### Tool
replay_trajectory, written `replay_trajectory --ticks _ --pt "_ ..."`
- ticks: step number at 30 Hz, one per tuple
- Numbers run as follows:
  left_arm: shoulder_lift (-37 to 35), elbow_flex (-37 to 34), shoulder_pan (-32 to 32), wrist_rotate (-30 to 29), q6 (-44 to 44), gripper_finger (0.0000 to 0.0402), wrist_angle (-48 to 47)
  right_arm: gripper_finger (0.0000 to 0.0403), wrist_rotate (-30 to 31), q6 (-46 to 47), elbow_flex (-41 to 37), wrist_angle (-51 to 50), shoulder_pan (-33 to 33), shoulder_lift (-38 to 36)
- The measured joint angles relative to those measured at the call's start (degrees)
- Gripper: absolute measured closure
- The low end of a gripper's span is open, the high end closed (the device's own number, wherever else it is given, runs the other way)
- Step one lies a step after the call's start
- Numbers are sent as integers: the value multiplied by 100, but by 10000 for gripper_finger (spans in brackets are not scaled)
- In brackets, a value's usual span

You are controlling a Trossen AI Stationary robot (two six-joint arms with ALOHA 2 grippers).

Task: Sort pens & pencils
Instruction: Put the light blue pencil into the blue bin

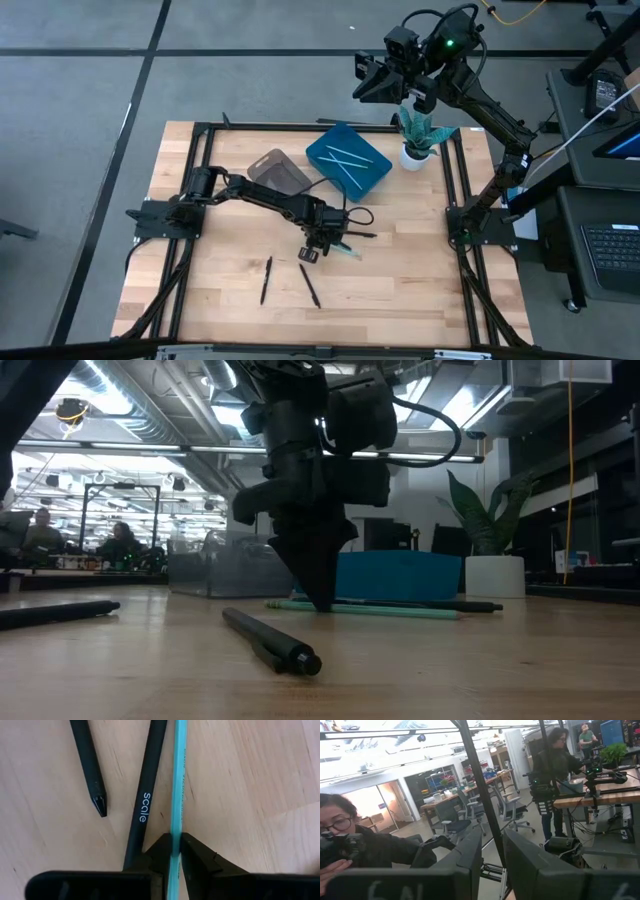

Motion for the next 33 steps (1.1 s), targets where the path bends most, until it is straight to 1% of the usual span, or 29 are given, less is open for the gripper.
replay_trajectory --ticks 14,27,33 --pt "8 -2 -7 1 -205 363 9 320 2 2 0 -2 1 0" --pt "8 2 -108 -184 -451 363 -16 320 106 9 0 -4 2 0" --pt "56 262 -170 -214 -455 363 -268 320 153 11 0 -4 0 0"
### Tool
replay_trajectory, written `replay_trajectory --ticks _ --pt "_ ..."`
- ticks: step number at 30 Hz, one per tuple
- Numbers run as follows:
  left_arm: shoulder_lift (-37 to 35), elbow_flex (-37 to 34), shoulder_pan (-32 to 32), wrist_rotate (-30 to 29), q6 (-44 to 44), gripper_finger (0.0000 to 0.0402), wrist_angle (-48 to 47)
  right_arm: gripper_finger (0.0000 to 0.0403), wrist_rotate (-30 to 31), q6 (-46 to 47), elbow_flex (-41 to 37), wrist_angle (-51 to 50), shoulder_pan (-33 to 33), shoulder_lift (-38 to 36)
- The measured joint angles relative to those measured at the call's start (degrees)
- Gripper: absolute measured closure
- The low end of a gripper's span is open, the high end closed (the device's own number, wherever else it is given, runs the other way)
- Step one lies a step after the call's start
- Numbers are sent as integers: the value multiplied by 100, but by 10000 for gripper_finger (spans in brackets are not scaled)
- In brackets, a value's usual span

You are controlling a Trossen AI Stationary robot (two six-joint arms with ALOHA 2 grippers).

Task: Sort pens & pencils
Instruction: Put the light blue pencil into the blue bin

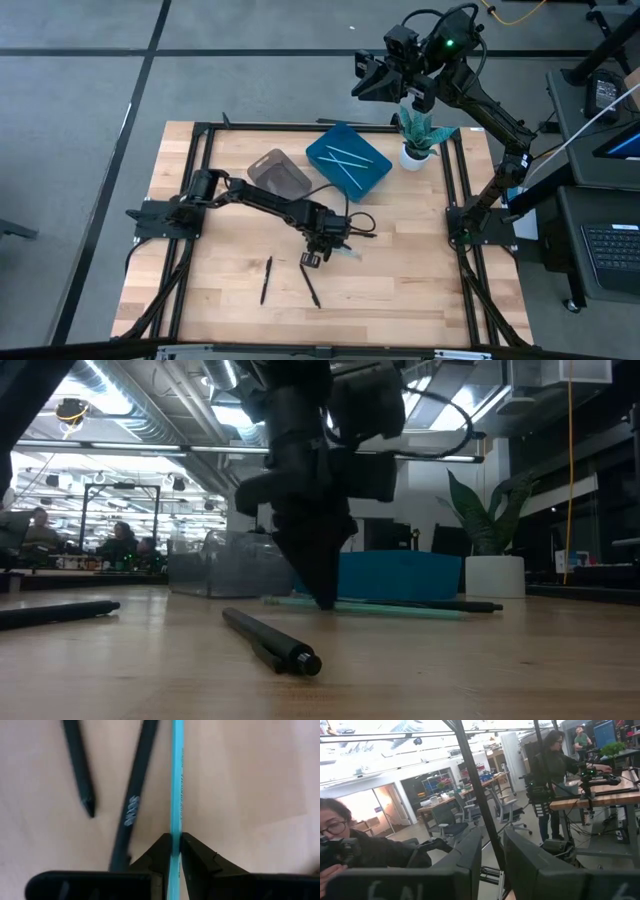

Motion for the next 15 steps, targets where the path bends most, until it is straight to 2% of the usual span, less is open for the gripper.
replay_trajectory --ticks 15 --pt "-13 170 -158 -100 -196 363 -429 320 4 142 0 0 1 0"
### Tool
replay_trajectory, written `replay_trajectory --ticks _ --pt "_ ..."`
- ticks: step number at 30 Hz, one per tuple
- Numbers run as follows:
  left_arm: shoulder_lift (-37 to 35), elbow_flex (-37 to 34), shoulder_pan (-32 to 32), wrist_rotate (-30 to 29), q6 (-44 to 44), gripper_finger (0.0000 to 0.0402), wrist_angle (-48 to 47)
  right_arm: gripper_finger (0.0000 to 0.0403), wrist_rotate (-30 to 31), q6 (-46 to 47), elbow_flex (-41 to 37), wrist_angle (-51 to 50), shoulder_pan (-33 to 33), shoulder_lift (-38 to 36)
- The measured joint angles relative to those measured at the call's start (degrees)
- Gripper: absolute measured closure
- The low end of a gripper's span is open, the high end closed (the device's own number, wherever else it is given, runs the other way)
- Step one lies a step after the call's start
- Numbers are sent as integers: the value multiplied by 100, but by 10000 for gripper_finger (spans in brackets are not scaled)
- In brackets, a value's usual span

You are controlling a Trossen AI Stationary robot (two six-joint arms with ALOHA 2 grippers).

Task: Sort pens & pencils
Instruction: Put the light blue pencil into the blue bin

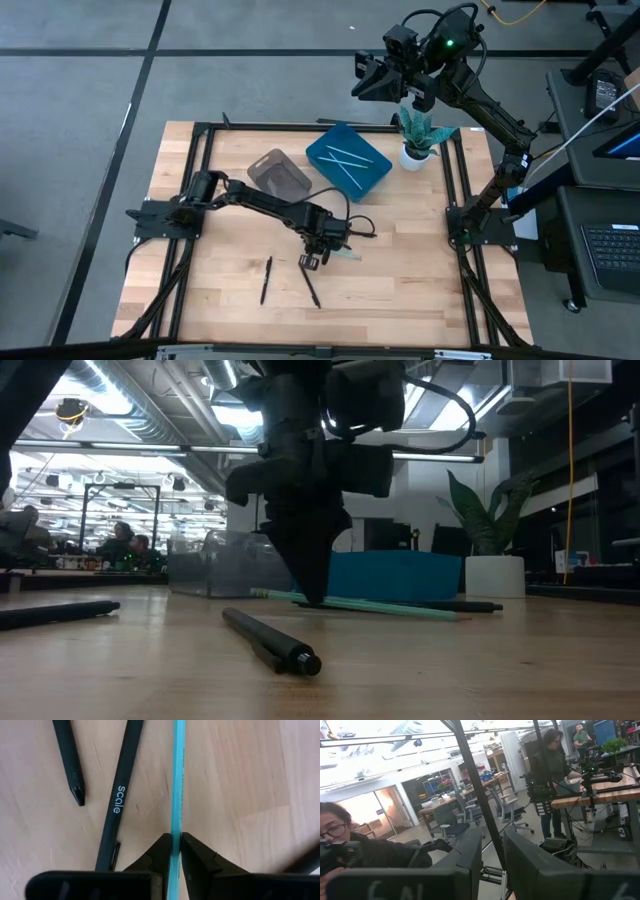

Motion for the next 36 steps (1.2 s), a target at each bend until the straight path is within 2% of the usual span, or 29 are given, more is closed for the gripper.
replay_trajectory --ticks 8,19,30,36 --pt "-11 34 -98 -99 -209 363 -15 320 56 0 0 2 -1 0" --pt "-28 680 -94 -426 -249 363 -357 320 98 134 0 9 0 0" --pt "-28 756 -96 -556 -431 363 -435 320 96 172 0 11 -1 0" --pt "-28 756 -96 -585 -444 384 -430 320 94 221 0 11 -1 0"
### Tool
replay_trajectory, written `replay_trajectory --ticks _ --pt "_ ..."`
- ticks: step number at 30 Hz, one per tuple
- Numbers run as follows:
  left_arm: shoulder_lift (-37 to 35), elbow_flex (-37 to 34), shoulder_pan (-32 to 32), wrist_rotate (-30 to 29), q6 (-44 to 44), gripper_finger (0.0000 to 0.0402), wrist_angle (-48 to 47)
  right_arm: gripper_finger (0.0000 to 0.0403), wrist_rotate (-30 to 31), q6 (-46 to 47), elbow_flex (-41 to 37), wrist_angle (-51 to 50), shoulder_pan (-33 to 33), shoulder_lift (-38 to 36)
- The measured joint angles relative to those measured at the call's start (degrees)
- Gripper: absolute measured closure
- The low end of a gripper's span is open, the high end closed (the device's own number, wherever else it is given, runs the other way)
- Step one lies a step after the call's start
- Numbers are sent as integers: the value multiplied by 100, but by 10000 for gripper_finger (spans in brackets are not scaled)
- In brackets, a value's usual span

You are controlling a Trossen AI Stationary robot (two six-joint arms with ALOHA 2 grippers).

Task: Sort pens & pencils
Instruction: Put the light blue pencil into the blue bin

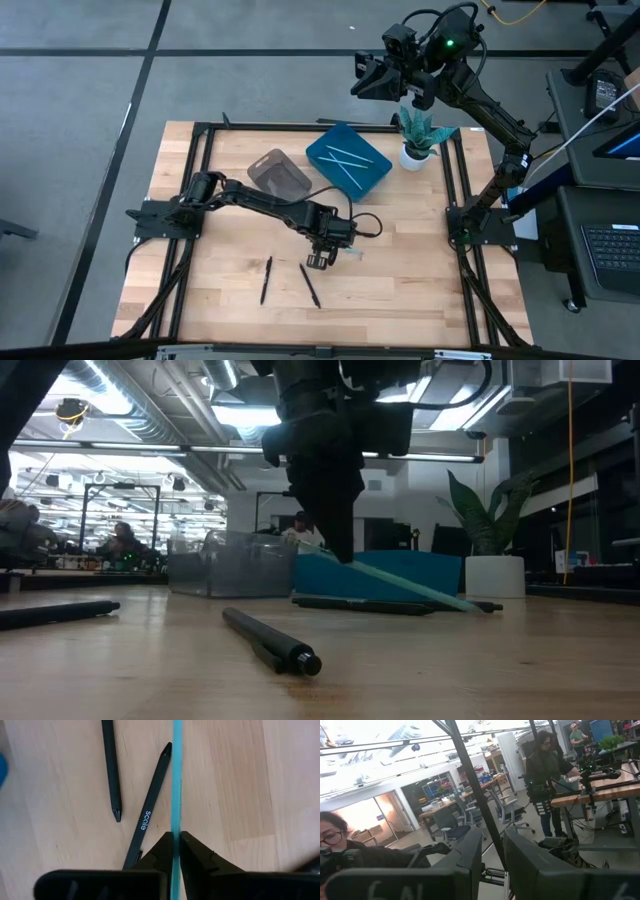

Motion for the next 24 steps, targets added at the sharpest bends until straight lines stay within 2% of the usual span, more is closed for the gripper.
replay_trajectory --ticks 5,13,24 --pt "0 -1 0 2 -2 395 4 320 -2 0 0 0 0 0" --pt "0 -2 0 7 0 389 8 320 -2 0 0 0 0 0" --pt "0 -2 0 13 0 401 52 320 -2 1 0 0 0 0"
